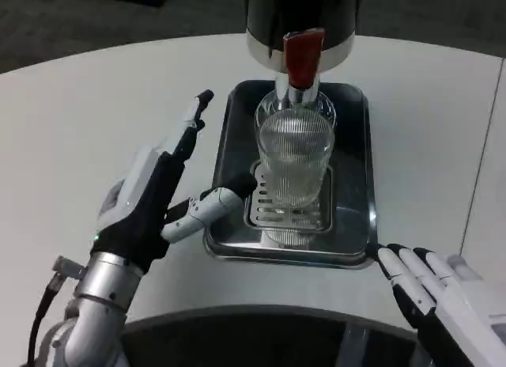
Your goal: Grasp the cup under the faucet to collect the drink, then remove the cup.
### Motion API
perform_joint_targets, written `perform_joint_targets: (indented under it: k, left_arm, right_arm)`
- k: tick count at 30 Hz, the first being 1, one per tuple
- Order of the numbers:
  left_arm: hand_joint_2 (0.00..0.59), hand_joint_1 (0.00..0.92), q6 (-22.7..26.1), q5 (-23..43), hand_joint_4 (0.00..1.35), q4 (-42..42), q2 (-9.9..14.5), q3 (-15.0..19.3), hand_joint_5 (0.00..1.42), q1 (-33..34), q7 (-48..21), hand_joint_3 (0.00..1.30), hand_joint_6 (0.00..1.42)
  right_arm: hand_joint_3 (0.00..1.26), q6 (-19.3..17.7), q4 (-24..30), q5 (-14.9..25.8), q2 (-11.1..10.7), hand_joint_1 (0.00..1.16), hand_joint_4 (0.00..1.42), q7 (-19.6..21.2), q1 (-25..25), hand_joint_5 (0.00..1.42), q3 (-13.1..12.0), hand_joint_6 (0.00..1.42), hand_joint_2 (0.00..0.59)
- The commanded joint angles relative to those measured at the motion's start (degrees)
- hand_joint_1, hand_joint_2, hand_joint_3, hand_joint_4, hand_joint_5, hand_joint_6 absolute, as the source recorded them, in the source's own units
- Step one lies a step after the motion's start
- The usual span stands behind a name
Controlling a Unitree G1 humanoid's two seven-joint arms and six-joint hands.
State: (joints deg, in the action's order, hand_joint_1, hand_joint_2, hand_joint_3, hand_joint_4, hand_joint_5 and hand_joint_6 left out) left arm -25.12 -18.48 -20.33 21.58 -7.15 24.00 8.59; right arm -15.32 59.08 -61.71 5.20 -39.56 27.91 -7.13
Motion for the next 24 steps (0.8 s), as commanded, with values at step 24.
perform_joint_targets:
  k: [24]
  left_arm:
    - [0.066, 0.000, 21.56, 43.34, 0.00, 6.02, 14.40, 15.39, 0.00, 11.21, -57.16, 0.00, 0.00]
  right_arm:
    - [0.00, 5.49, 0.92, -4.69, -3.30, 0.46, 0.00, 1.00, -0.51, 0.00, 6.01, 0.00, 0.333]
